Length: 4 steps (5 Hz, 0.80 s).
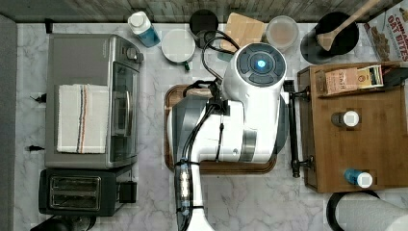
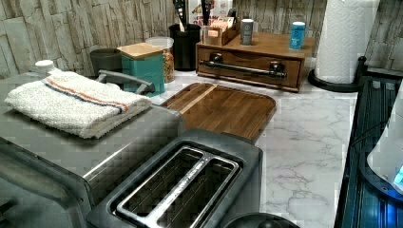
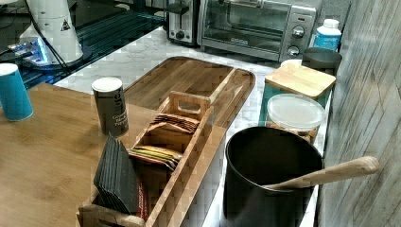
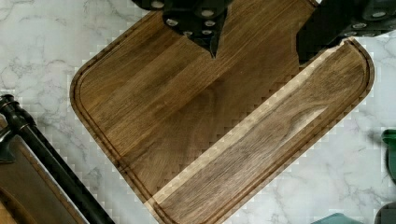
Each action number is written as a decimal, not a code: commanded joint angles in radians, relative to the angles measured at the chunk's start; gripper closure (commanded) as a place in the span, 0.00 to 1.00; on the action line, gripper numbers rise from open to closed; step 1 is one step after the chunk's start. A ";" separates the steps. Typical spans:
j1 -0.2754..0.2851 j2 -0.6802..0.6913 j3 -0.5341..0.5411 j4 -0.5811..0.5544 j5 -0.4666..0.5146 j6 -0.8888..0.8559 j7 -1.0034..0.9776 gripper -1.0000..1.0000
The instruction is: Open the drawer.
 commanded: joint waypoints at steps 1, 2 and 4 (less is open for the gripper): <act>-0.001 0.000 0.001 -0.002 0.004 0.000 -0.001 0.00; -0.032 0.003 -0.016 -0.016 0.024 -0.024 -0.204 0.00; -0.092 -0.034 -0.078 -0.175 0.002 0.203 -0.668 0.00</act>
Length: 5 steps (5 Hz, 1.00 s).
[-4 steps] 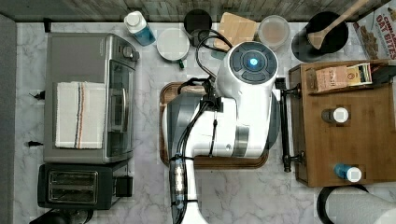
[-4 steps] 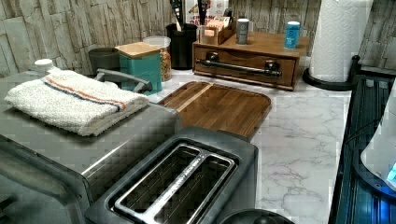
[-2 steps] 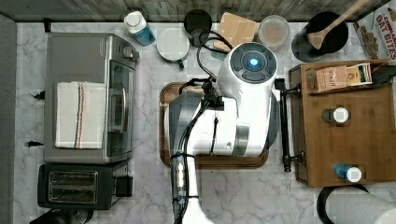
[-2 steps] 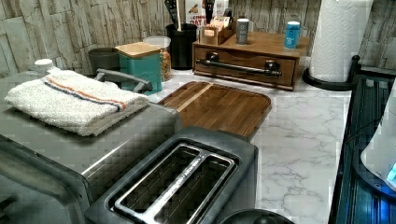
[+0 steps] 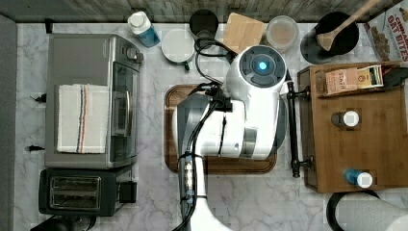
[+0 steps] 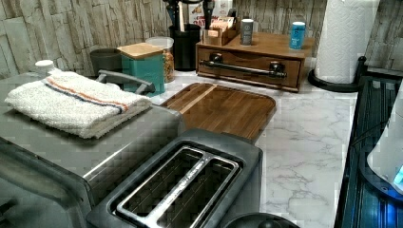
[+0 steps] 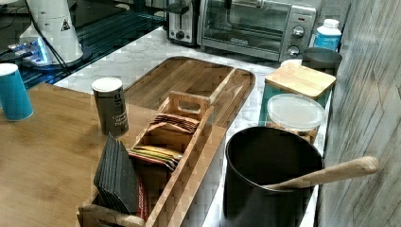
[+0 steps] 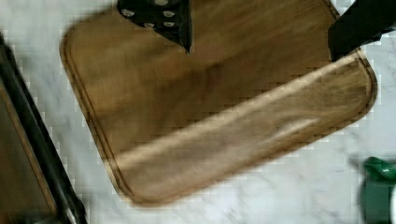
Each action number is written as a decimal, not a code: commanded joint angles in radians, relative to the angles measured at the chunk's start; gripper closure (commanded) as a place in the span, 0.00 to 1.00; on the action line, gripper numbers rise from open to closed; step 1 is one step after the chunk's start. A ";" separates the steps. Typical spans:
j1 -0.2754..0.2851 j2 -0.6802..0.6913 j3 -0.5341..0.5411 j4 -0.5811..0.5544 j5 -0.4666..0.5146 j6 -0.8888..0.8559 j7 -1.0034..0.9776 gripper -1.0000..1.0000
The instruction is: Open the drawer.
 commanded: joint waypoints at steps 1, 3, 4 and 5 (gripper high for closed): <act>-0.109 -0.043 -0.095 -0.148 -0.054 0.132 -0.456 0.00; -0.170 -0.009 -0.130 -0.197 -0.103 0.292 -0.663 0.00; -0.172 -0.002 -0.144 -0.218 -0.119 0.325 -0.669 0.00; -0.184 -0.024 -0.125 -0.278 -0.123 0.392 -0.658 0.00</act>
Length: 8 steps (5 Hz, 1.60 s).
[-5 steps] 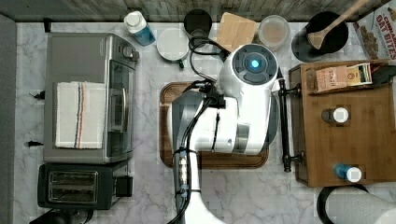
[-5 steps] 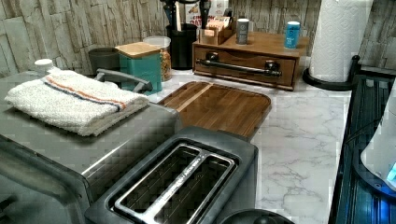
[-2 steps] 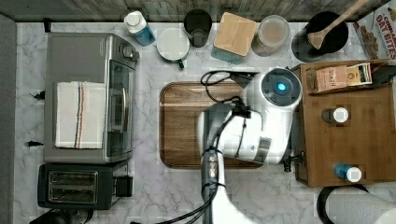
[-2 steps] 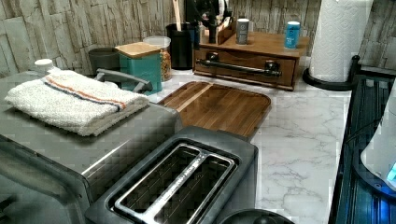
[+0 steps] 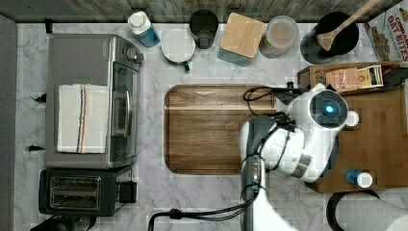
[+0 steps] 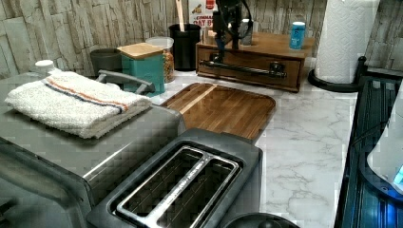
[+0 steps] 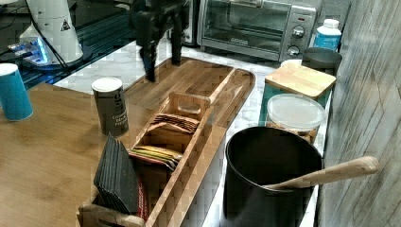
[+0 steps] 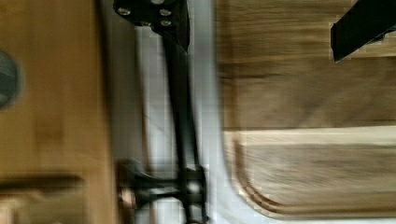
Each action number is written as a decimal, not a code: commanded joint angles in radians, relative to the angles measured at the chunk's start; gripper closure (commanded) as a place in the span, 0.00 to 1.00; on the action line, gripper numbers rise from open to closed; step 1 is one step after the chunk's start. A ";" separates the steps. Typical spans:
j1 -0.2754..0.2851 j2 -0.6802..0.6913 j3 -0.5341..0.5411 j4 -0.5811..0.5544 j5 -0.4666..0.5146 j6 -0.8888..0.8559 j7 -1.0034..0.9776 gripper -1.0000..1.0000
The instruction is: Open the drawer.
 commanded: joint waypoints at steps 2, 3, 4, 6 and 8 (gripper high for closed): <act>-0.007 -0.120 0.016 -0.132 -0.061 0.164 -0.014 0.00; -0.015 -0.064 0.013 -0.097 -0.081 0.199 -0.046 0.00; -0.033 0.005 0.011 -0.060 -0.055 0.211 -0.088 0.00; -0.015 0.026 0.020 -0.129 -0.014 0.299 -0.018 0.00; -0.017 0.084 0.011 -0.168 -0.006 0.400 -0.033 0.00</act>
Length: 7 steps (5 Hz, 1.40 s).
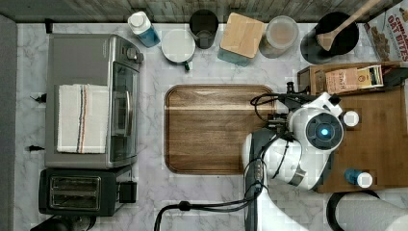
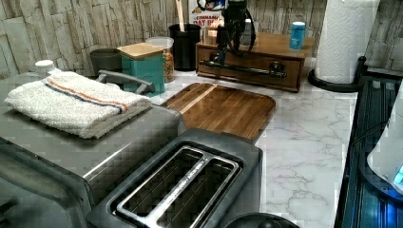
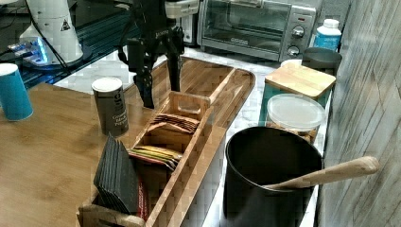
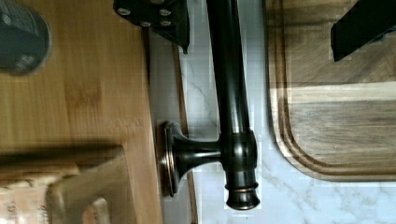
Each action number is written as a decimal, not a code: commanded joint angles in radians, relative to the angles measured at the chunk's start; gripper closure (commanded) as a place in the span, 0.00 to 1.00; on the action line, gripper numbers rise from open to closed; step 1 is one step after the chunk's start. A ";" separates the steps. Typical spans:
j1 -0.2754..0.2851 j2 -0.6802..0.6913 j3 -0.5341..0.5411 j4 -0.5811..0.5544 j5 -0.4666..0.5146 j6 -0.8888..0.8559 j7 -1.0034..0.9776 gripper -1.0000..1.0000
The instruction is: Open the drawer.
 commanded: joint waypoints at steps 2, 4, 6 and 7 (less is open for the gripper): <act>0.002 0.078 0.013 -0.065 -0.005 0.085 -0.018 0.00; 0.016 0.108 0.004 -0.089 -0.037 0.170 0.013 0.00; -0.043 0.078 0.108 -0.028 0.113 -0.072 -0.152 0.00; -0.018 0.078 0.141 -0.049 0.175 -0.062 -0.195 0.00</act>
